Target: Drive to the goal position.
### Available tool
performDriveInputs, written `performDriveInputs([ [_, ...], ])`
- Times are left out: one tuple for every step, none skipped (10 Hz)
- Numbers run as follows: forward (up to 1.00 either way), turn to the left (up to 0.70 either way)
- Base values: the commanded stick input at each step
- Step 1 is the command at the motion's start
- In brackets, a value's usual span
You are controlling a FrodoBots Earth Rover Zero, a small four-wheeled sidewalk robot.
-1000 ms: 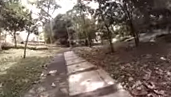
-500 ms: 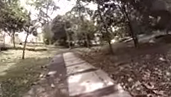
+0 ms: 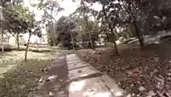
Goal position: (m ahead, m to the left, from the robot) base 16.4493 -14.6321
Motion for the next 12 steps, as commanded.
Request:
performDriveInputs([
  [0.89, 0.20],
  [0.89, 0.11],
  [0.89, 0.01],
  [0.89, 0.09],
  [0.89, 0.28],
  [0.89, 0.34],
  [0.89, 0.13],
  [0.89, 0.00],
  [0.89, 0.00],
  [0.89, 0.00],
  [0.89, 0.00],
  [0.89, 0.00],
])
